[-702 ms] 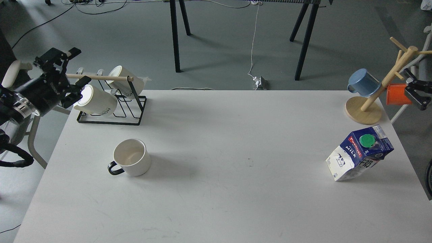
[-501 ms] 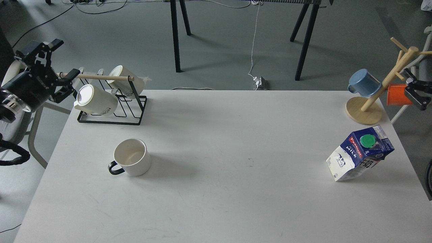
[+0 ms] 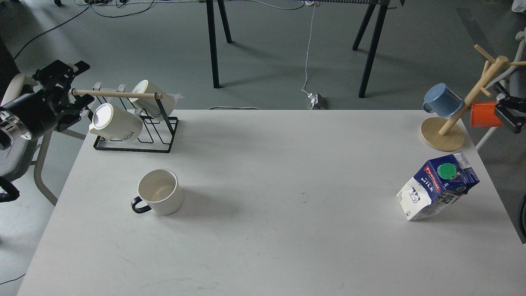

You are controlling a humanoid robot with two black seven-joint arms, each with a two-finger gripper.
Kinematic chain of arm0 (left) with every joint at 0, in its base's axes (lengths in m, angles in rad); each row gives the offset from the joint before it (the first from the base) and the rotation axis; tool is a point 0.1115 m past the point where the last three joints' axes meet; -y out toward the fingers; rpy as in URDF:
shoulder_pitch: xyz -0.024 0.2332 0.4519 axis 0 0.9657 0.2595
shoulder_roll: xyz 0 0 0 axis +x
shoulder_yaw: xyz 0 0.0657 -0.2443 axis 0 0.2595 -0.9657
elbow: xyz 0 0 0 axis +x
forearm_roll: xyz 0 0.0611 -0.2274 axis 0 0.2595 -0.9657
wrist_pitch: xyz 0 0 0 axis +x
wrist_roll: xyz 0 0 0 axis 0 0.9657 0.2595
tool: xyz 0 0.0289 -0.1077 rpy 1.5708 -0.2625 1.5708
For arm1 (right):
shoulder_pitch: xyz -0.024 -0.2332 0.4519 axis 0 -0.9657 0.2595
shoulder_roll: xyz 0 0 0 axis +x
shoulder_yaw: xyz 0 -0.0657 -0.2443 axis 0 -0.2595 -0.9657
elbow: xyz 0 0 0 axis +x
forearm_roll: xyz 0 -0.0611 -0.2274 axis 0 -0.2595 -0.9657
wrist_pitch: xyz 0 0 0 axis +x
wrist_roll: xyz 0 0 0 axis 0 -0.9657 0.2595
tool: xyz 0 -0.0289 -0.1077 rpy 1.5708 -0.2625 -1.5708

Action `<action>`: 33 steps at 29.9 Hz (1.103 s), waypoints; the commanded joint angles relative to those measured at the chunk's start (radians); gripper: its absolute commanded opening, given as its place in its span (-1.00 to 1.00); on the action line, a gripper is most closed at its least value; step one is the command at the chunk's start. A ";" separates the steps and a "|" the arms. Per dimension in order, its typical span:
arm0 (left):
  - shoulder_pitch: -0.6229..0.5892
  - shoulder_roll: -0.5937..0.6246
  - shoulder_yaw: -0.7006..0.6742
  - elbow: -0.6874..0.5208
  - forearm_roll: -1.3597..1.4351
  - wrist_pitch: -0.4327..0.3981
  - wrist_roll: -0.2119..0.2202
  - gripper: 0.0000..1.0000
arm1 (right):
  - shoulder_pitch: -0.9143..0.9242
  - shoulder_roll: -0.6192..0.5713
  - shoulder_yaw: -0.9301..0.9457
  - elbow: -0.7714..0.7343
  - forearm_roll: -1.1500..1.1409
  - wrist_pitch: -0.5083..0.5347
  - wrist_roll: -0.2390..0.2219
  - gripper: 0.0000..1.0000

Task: Place cup and milk with both arms
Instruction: 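Move the left gripper down from the mug rack toward the white mug, then grasp the white mug rim with the left gripper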

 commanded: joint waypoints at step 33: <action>0.052 -0.134 0.059 -0.133 0.977 0.000 0.000 0.99 | -0.013 0.000 -0.013 -0.016 -0.003 0.000 0.000 0.94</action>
